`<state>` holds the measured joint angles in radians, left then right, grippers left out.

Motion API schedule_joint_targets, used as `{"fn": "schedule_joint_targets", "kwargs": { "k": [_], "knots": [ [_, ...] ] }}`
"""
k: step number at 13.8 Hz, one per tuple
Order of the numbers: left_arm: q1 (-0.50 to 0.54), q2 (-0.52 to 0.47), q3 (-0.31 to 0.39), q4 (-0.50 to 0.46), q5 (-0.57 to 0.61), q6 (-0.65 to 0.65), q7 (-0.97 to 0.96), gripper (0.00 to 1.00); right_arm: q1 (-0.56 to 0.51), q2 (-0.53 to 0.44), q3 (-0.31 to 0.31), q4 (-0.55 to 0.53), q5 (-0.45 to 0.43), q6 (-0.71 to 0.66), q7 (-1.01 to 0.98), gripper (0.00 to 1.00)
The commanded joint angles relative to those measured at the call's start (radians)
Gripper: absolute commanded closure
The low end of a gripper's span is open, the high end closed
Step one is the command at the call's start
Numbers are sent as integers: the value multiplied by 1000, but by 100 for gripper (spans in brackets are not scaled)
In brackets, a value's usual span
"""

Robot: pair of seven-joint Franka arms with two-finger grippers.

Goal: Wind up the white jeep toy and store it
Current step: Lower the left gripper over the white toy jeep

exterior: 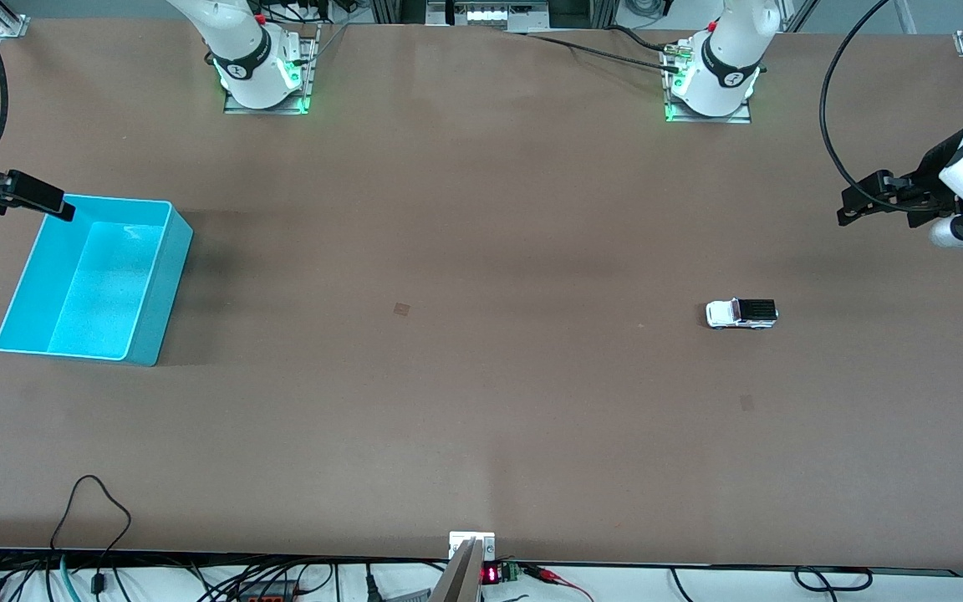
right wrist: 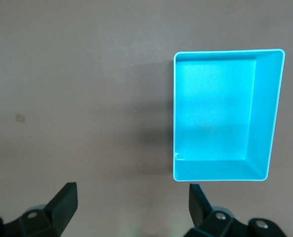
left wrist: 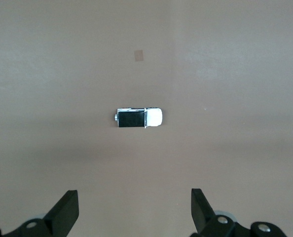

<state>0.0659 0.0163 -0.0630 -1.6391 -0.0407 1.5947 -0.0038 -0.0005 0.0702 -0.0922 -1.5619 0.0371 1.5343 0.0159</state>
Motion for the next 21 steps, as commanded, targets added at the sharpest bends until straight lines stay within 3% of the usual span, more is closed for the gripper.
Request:
{"fn": "schedule_joint_targets", "kwargs": {
  "k": [1, 4, 14, 16, 18, 21],
  "knots": [
    [6, -39, -9, -37, 16, 14, -10, 0, 2, -1, 0, 9, 6, -8, 9, 0],
    [6, -24, -8, -31, 15, 19, -15, 0, 2, -1, 0, 9, 6, -8, 7, 0],
    [-18, 204, -15, -48, 7, 68, -8, 0, -3, 10, -1, 11, 3, -6, -4, 0],
    [-15, 223, -15, -150, 11, 158, 1, 0, -9, 14, -3, 9, 4, -13, -5, 0],
    [-3, 243, -15, -272, 18, 345, 153, 0, -15, 23, -9, 9, 7, -14, -5, 0],
    [0, 303, -15, -308, 170, 482, 405, 0, -16, 30, -7, 9, 4, -16, 1, 0]
  ]
}}
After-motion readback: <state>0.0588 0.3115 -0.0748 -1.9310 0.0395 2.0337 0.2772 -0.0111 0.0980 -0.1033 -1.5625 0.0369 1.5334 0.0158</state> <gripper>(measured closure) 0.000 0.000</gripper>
